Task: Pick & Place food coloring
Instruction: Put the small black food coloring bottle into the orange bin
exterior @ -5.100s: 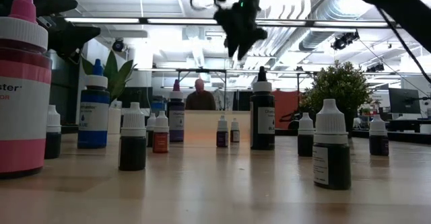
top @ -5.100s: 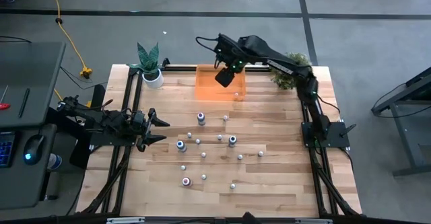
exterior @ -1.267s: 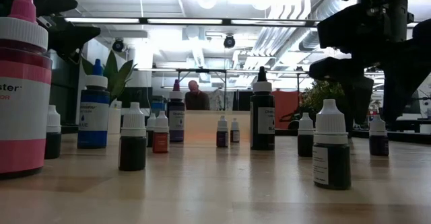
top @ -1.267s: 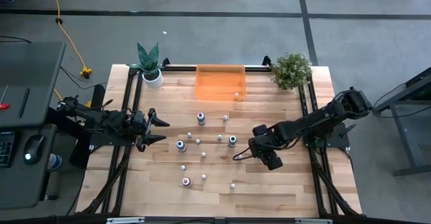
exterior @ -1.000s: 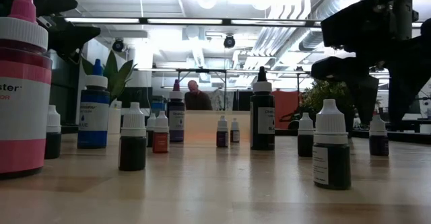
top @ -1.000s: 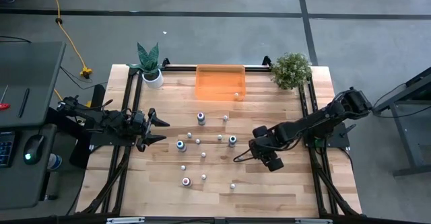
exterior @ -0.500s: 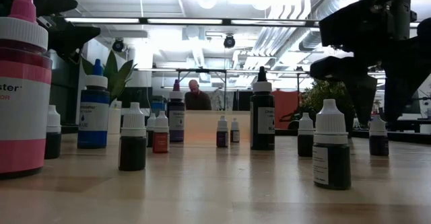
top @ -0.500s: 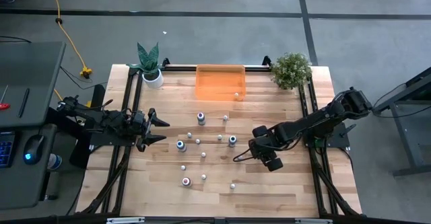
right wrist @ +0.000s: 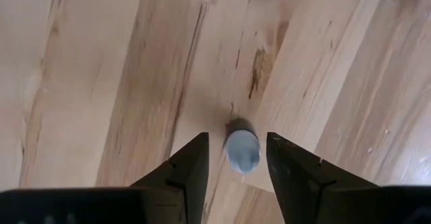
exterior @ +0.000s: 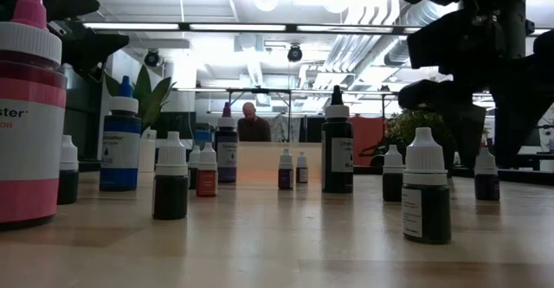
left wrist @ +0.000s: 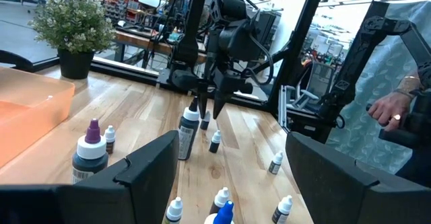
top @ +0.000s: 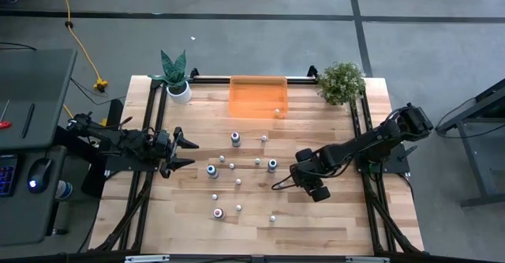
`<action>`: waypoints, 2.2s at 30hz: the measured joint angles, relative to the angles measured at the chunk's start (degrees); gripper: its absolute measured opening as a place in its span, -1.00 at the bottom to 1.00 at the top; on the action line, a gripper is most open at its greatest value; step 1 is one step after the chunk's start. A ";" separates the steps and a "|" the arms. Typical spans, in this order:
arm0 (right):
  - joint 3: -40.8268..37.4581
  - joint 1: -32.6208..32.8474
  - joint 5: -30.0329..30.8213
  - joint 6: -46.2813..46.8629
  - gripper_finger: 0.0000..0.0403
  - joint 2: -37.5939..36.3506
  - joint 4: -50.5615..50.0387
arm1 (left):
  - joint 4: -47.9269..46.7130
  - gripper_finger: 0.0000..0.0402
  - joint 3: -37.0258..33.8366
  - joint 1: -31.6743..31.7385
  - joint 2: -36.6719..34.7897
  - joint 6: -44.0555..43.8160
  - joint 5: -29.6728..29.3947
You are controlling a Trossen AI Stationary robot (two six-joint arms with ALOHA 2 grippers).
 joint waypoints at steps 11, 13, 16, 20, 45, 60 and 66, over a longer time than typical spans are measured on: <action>0.00 0.00 0.21 1.29 -0.32 0.00 -1.08 | 0.00 0.35 0.00 -0.01 0.01 0.00 0.00; 0.00 0.00 0.43 1.29 -0.32 0.00 -1.06 | 0.00 0.35 0.00 0.01 -0.01 0.00 0.00; 0.00 0.00 1.15 1.31 -0.32 0.00 -1.05 | 0.00 0.35 0.00 -0.01 -0.01 0.00 0.00; 0.00 0.00 1.29 1.29 -0.32 0.00 -1.02 | 0.00 0.35 0.00 0.00 0.00 0.00 0.00; 0.02 0.00 1.12 2.60 -0.52 -0.04 -0.58 | 0.00 0.35 0.00 -0.01 0.01 0.00 0.00; 0.19 0.00 -0.03 4.92 -0.72 -0.75 -0.67 | 0.00 0.35 0.00 -0.01 -0.01 0.00 0.00; 2.96 -0.55 -0.03 6.19 -0.76 -4.24 -1.77 | 0.00 0.35 0.00 -0.01 0.01 0.00 0.00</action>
